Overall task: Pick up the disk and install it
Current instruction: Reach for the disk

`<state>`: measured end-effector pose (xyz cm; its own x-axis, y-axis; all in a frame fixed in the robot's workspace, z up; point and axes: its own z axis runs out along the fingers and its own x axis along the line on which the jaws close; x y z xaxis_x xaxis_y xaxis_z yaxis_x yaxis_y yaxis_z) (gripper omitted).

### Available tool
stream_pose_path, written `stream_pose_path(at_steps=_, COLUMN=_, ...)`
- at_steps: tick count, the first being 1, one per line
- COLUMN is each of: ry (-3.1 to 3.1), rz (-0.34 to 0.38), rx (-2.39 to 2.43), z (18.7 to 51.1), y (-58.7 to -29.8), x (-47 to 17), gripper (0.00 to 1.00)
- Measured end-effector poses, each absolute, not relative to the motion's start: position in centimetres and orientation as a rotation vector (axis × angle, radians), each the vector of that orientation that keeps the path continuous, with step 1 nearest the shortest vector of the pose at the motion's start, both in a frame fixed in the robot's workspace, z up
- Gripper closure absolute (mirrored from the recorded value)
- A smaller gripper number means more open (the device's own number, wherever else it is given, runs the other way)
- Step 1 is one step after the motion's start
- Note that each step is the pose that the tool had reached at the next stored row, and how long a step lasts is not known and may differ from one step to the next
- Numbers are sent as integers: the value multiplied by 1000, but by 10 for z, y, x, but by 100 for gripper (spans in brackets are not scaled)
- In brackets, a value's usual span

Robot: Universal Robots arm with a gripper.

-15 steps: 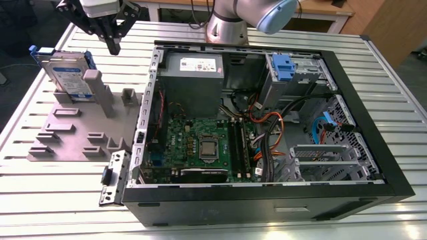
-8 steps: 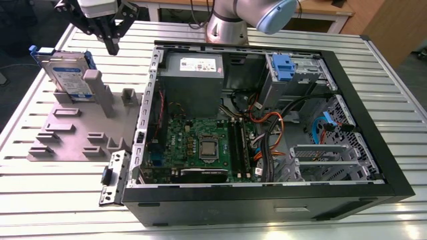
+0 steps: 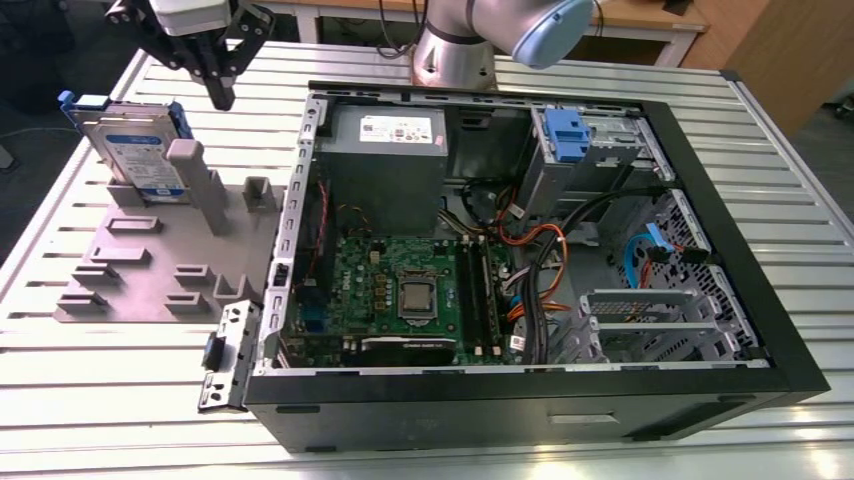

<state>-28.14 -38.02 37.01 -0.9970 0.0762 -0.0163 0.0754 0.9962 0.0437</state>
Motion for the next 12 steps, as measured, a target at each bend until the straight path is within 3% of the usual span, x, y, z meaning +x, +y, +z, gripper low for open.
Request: stream_pose_path(at_steps=12, ry=3121, rz=67, rx=119, z=370, y=-377, x=-282, gripper=89)
